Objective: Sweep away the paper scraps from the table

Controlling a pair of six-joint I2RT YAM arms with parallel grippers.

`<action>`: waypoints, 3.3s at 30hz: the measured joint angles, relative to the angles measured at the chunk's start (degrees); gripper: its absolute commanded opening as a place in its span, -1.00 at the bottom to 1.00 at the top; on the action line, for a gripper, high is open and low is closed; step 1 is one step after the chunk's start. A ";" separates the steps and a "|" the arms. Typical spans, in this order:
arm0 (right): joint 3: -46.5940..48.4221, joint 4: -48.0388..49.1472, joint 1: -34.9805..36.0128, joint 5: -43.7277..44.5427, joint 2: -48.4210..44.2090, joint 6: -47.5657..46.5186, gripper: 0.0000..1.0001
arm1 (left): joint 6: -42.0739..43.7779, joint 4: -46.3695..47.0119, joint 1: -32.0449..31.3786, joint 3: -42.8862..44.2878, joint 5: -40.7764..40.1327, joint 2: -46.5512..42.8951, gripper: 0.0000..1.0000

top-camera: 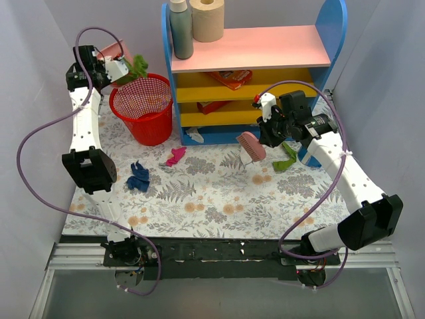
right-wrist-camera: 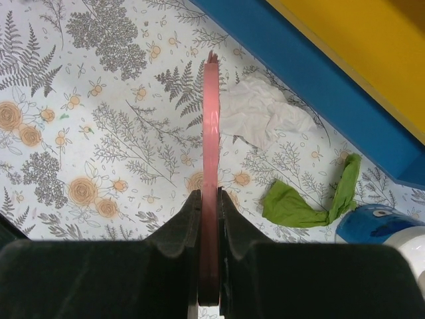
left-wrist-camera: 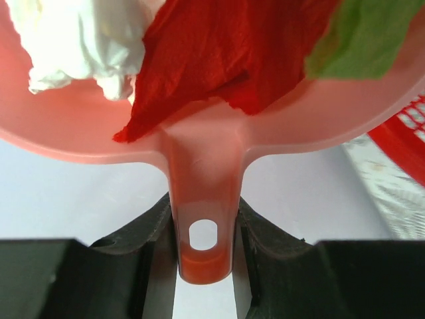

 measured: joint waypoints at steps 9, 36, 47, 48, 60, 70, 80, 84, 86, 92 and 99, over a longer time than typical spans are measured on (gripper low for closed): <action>0.00 0.00 -0.48 -0.07 -0.02 0.00 -0.97 | 25.03 16.94 -1.09 -7.45 -2.58 -1.33 -1.00; -1.18 0.02 -1.40 1.11 -0.37 -1.33 -0.97 | -0.15 24.63 0.57 -12.96 0.13 -13.03 -1.00; 3.30 -0.15 -1.75 6.01 0.57 -6.19 -0.97 | -21.81 9.62 -3.56 -42.03 33.59 -50.29 -1.00; 4.42 -0.11 -1.64 5.86 1.16 -6.56 -0.97 | -21.29 7.34 -4.44 -43.45 36.28 -51.49 -1.00; -5.92 10.75 22.01 13.20 1.97 -32.46 -0.97 | -29.29 -12.31 -6.47 -59.17 47.91 -47.34 -1.00; -5.53 27.04 26.93 21.40 14.16 -48.52 -0.97 | -38.95 -9.64 -6.45 -62.47 39.28 -50.56 -1.00; -1.29 34.03 27.30 24.61 25.55 -54.21 -0.97 | -43.69 -9.53 -6.38 -62.69 35.82 -52.26 -1.00; -1.29 28.70 27.47 22.73 24.70 -54.38 -0.97 | -44.09 -9.53 -6.38 -62.69 35.67 -52.28 -1.00; -1.27 23.85 27.52 20.72 22.69 -54.03 -0.97 | -43.98 -9.53 -6.38 -62.69 35.67 -52.26 -1.00; -1.73 10.47 26.99 13.40 8.11 -50.75 -0.97 | -42.34 -9.38 -6.38 -62.69 35.30 -51.30 -1.00; -4.02 15.87 26.80 18.97 1.73 -44.37 -0.97 | -41.97 -8.20 -6.38 -62.55 35.95 -46.73 -1.00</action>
